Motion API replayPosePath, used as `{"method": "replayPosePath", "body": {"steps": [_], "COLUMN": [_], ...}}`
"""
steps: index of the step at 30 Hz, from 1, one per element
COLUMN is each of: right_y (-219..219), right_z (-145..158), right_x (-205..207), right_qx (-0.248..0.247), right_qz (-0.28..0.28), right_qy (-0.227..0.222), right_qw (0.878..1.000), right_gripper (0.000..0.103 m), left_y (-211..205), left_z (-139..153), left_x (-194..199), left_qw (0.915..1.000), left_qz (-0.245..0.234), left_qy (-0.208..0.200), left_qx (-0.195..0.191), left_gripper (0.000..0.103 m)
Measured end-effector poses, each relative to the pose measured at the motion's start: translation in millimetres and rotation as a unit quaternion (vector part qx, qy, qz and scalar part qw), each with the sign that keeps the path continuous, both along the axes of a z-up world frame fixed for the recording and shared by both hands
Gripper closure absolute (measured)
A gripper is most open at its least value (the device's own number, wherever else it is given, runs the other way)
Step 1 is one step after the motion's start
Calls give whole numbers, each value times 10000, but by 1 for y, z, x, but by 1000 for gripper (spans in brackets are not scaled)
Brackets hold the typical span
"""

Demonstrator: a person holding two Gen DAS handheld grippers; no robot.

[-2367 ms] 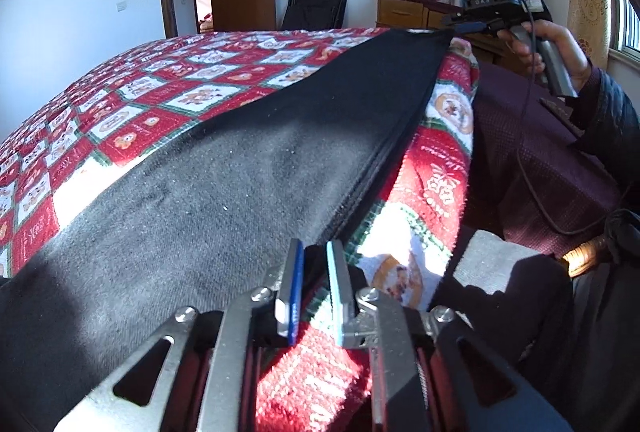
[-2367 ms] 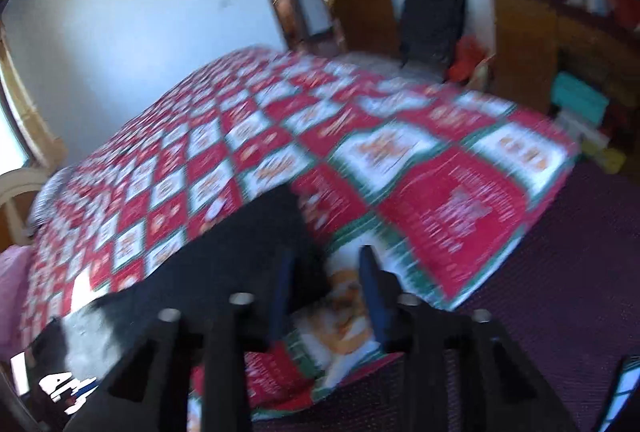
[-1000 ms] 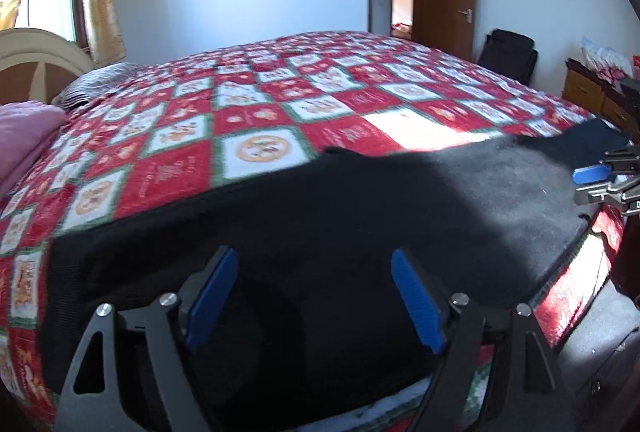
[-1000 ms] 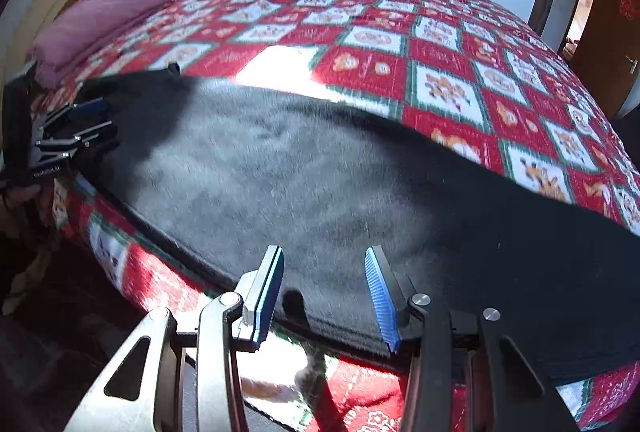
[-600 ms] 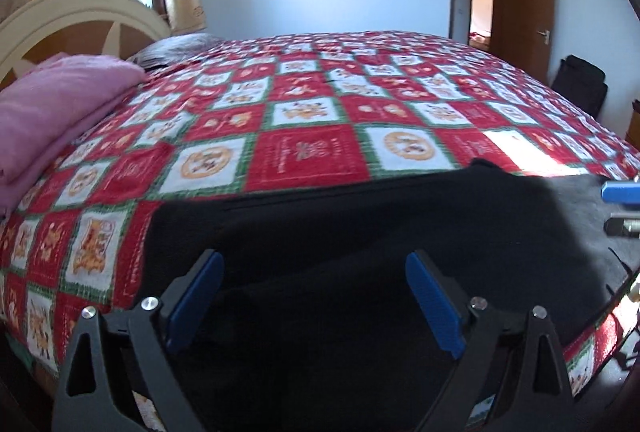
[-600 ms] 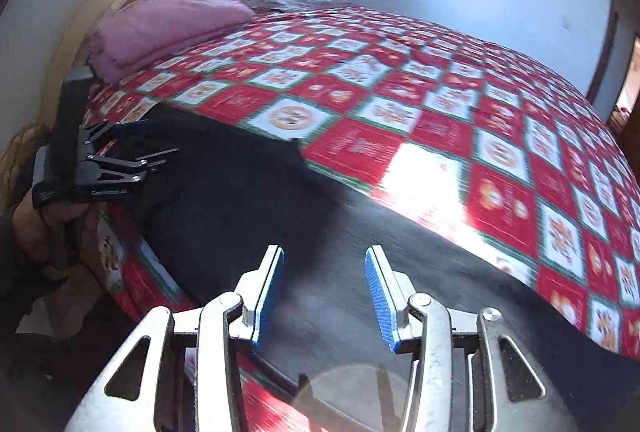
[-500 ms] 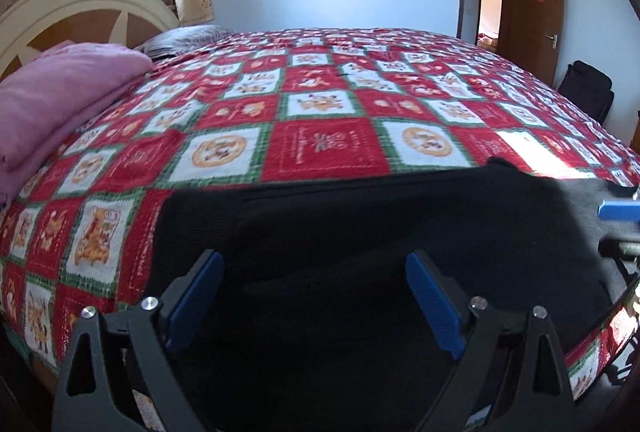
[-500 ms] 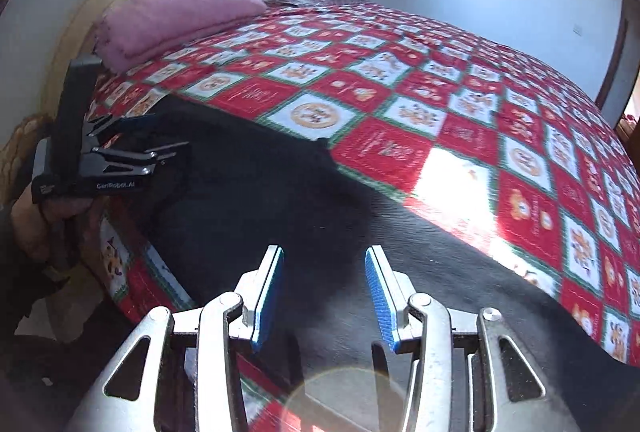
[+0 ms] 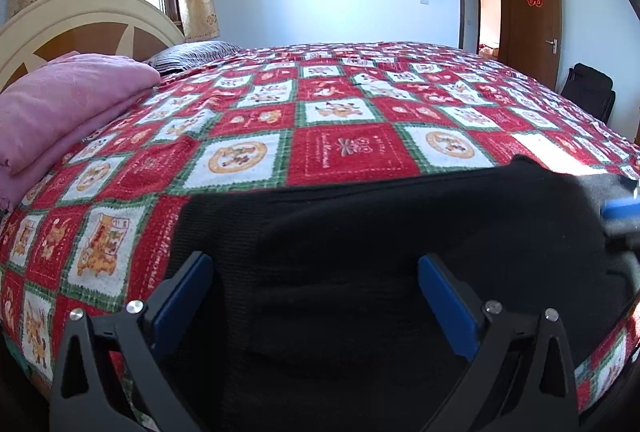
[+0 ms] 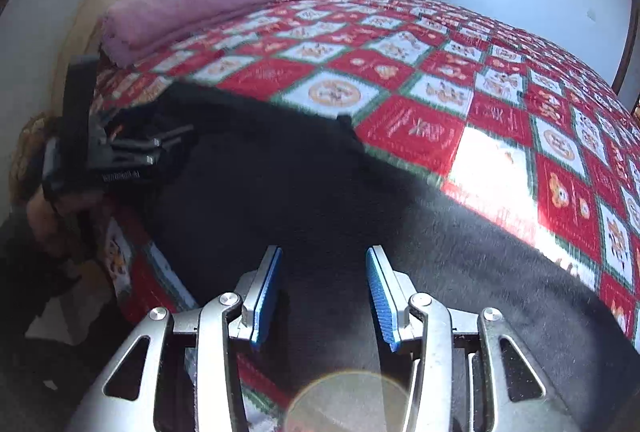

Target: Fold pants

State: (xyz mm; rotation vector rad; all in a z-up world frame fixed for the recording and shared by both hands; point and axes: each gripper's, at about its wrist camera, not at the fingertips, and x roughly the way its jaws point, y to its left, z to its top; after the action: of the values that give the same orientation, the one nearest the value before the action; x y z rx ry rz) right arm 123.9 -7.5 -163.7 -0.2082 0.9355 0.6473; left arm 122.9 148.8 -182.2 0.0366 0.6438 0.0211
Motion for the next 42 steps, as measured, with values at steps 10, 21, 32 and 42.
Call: {"method": "replayPosePath", "body": {"steps": [10,21,32,42], "right_y": [27,50,-24,-191], "right_z": [-12,-32,0,17], "right_x": [104,126,89,31], "right_qx": [812,838,646,82], "right_qz": [-569,-632,-796,-1995], "right_qy": [1172,1612,938,550], "right_qw": [9881,9813,9903,9783], "right_gripper": [58,93,52,50], "left_y": [4,6,8,-36], "left_z": [-2,-4,7,27], "left_x": [-2,-3,-11,-21], "left_qw": [9998,9996,9992,9988], "left_qz": [-31,33,250,-204], "left_qy": [-186,-297,-311,-409], "left_qx": [-48,-3,-1,-202], "left_gripper": [0,0,0,0]}}
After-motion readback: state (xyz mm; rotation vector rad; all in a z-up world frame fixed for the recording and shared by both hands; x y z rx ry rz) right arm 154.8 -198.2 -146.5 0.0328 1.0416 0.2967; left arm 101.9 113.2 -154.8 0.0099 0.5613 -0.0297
